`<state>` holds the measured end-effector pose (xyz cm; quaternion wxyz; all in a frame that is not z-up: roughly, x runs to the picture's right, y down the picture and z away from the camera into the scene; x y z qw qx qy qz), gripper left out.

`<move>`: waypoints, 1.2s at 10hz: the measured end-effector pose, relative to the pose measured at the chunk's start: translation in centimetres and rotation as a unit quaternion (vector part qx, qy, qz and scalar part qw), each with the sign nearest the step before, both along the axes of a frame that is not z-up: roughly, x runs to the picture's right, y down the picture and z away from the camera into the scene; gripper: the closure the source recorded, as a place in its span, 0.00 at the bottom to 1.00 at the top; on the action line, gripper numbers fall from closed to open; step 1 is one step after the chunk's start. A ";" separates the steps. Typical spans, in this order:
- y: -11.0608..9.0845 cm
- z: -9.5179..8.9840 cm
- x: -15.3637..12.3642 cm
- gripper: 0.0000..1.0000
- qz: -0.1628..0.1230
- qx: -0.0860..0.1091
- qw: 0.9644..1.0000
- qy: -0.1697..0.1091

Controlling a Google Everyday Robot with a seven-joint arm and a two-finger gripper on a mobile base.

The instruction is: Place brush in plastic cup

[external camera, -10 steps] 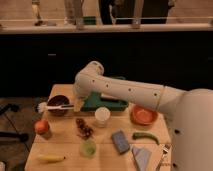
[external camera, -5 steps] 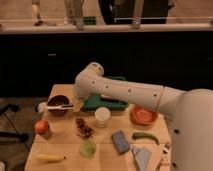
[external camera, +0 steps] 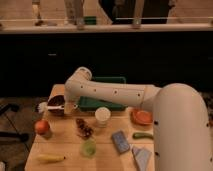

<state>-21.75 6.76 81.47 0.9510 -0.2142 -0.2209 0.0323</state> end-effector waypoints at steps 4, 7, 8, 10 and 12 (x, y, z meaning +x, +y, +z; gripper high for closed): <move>2.7 3.1 -0.4 0.20 0.009 -0.032 0.999 0.009; 3.6 3.9 -0.6 0.20 0.011 -0.048 0.999 0.011; 3.6 4.1 -0.4 0.20 0.012 -0.052 0.999 0.013; 3.5 4.4 -0.3 0.20 0.013 -0.055 0.998 0.014; 3.7 4.7 -0.4 0.20 0.013 -0.059 0.998 0.015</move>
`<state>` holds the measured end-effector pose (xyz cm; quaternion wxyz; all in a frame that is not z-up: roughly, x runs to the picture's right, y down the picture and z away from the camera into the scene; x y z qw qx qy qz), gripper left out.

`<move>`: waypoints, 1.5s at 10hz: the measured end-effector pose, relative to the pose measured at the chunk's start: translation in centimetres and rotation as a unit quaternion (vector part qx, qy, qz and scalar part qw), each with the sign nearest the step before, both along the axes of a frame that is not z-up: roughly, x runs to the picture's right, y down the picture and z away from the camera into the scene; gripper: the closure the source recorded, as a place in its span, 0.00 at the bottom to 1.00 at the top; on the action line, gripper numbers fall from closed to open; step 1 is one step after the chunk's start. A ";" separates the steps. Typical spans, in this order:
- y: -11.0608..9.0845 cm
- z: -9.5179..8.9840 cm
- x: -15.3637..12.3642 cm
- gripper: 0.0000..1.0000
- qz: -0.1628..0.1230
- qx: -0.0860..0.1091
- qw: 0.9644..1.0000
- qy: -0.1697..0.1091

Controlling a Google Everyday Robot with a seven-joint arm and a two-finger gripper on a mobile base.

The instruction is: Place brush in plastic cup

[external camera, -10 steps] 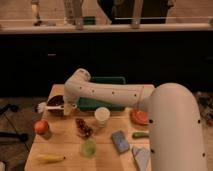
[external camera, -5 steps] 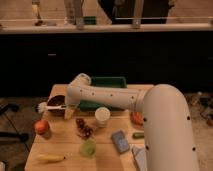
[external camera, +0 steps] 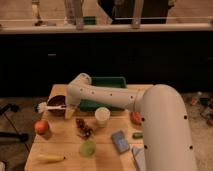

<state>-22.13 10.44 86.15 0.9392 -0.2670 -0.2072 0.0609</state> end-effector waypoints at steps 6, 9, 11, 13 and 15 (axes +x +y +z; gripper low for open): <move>0.3 1.0 -0.1 0.30 -0.002 -0.013 1.000 -0.004; 0.2 1.1 -0.1 0.61 -0.001 -0.010 1.000 -0.008; 0.1 1.1 -0.1 0.79 -0.001 -0.009 1.000 -0.012; 0.1 1.1 -0.1 0.98 -0.001 -0.008 1.000 -0.015; 0.2 1.0 -0.2 1.00 -0.004 -0.009 1.000 -0.018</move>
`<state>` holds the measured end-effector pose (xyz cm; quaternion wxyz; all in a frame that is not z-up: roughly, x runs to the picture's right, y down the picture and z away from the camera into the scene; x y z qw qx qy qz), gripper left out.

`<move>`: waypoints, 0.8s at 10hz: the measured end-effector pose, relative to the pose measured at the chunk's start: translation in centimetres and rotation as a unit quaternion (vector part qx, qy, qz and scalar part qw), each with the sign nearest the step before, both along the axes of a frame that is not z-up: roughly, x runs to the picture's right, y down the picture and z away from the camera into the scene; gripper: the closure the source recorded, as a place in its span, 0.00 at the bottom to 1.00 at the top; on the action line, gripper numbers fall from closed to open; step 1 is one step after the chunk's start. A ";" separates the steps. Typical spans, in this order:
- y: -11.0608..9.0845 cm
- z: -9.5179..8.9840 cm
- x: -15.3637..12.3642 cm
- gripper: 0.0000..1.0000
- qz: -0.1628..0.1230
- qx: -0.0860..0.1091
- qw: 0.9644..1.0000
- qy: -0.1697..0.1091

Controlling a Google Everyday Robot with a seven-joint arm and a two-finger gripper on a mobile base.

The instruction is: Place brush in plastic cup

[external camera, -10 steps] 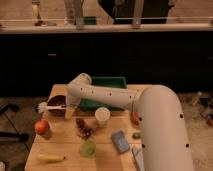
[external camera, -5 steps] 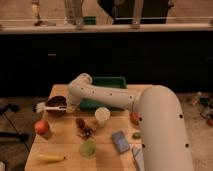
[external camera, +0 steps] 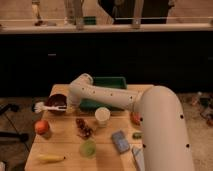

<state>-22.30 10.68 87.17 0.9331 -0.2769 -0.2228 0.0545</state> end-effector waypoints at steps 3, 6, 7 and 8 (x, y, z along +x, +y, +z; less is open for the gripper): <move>0.0 -0.2 0.0 1.00 0.000 0.003 1.000 -0.006; -0.6 -1.1 0.3 1.00 0.005 0.015 1.000 -0.014; -1.3 -1.8 0.7 1.00 0.011 0.025 0.999 -0.018; -2.0 -2.7 1.3 1.00 0.018 0.036 0.999 -0.020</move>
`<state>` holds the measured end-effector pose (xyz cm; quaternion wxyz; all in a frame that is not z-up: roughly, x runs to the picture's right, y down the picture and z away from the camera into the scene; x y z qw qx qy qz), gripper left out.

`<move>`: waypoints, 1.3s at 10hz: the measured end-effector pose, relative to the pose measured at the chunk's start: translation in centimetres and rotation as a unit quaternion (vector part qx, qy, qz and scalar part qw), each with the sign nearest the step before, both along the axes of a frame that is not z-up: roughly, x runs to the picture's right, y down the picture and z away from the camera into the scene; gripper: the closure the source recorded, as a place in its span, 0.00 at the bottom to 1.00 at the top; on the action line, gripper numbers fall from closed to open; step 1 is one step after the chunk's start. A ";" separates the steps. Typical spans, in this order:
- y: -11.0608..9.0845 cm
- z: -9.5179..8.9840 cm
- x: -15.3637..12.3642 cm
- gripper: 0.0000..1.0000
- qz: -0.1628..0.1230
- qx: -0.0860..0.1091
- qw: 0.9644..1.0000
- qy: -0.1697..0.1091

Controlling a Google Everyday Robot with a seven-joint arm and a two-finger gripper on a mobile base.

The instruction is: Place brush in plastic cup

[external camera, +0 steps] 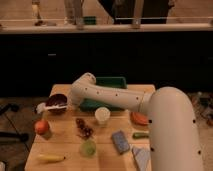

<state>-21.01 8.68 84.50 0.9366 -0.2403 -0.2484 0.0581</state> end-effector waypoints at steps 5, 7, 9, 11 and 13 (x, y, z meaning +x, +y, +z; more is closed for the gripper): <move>-2.2 -1.9 1.2 1.00 0.018 0.030 0.999 -0.011; -2.9 -2.5 1.4 1.00 0.027 0.039 0.999 -0.019; -3.4 -3.2 1.7 1.00 0.039 0.048 0.998 -0.031; -4.0 -4.9 2.2 1.00 0.051 0.059 0.995 -0.060; -3.7 -6.9 2.7 1.00 0.049 0.071 0.991 -0.099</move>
